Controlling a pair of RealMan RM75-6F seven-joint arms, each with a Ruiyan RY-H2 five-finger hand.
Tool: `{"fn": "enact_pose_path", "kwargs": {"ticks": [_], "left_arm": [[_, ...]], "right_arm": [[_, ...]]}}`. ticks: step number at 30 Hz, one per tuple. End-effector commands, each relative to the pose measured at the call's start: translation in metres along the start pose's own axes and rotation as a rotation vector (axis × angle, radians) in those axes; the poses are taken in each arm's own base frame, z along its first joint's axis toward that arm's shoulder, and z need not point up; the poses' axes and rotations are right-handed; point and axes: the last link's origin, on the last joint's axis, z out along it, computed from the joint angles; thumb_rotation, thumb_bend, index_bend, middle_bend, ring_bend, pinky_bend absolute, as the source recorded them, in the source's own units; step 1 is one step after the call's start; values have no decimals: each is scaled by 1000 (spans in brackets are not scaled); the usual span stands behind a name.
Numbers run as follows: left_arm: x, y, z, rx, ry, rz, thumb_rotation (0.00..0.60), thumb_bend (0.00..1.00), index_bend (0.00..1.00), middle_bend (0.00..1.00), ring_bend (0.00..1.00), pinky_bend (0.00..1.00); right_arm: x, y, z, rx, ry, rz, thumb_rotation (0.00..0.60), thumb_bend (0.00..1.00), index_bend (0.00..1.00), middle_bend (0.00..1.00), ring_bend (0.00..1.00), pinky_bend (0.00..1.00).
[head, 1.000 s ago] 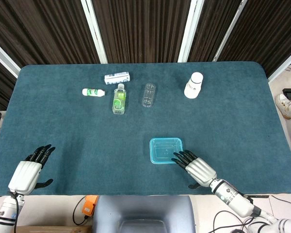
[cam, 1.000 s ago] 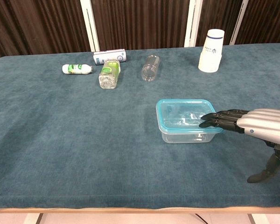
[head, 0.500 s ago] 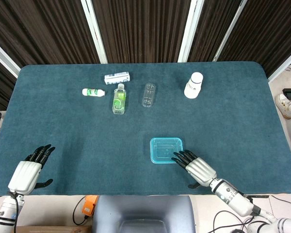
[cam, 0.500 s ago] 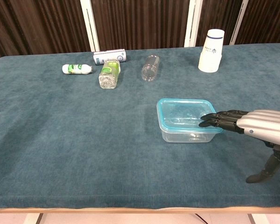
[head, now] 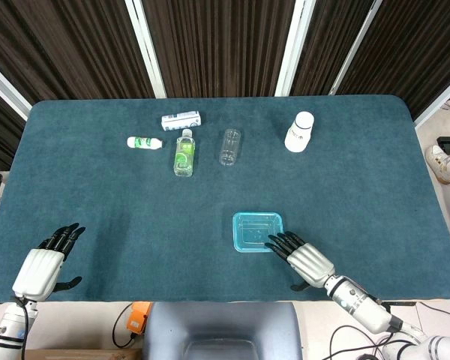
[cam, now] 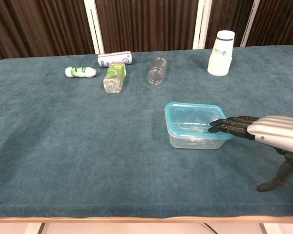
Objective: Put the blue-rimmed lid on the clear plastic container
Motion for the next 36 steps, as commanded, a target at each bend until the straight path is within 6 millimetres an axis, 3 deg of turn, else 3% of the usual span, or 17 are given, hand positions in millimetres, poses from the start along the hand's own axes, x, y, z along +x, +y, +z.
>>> {"fn": "enact_pose_path", "kwargs": {"ticks": [1, 11, 25, 28, 31, 36], "left_arm": [[0, 0, 0, 0, 0, 0, 600, 422, 110, 84, 110, 341], [0, 0, 0, 1, 0, 0, 600, 422, 110, 84, 111, 341], [0, -1, 1, 2, -2, -1, 600, 422, 110, 84, 110, 341], [0, -1, 1, 2, -3, -2, 600, 421, 109, 84, 110, 340], [0, -1, 1, 2, -3, -2, 600, 421, 110, 84, 110, 341], [1, -1, 1, 4, -2, -4, 600, 422, 110, 84, 110, 341]], "right_arm": [[0, 0, 0, -2, -2, 1, 600, 239, 61, 98, 65, 9], [3, -1, 1, 0, 14, 21, 600, 238, 87, 98, 65, 9], [41, -18, 2, 61, 128, -44, 600, 256, 86, 98, 65, 4], [47, -24, 11, 69, 127, -46, 600, 414, 98, 113, 74, 2], [51, -31, 22, 81, 113, -23, 600, 646, 138, 152, 109, 2], [56, -43, 39, 95, 79, -30, 600, 861, 200, 194, 149, 7]]}}
